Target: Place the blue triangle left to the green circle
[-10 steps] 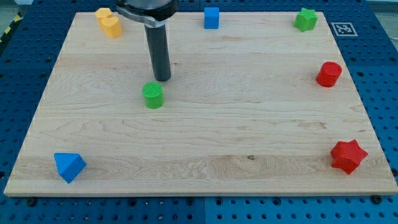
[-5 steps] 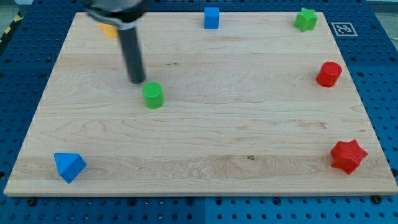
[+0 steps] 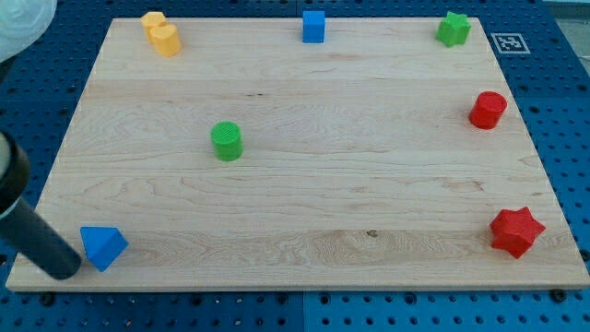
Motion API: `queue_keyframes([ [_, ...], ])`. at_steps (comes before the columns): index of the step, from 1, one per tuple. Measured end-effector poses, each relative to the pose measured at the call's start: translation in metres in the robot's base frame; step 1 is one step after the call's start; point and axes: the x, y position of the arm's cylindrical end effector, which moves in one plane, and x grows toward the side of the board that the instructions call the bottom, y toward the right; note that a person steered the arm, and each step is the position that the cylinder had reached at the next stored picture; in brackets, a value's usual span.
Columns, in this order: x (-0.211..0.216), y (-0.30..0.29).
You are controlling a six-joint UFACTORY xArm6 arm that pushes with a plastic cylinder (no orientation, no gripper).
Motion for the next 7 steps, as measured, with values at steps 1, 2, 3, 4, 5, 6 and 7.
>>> queue_keyframes([
  [1, -0.020, 0.023],
  [2, -0.020, 0.034],
  [3, -0.014, 0.048],
  [4, -0.001, 0.073],
  [5, -0.004, 0.093],
  [6, -0.010, 0.127],
  [7, -0.036, 0.158],
])
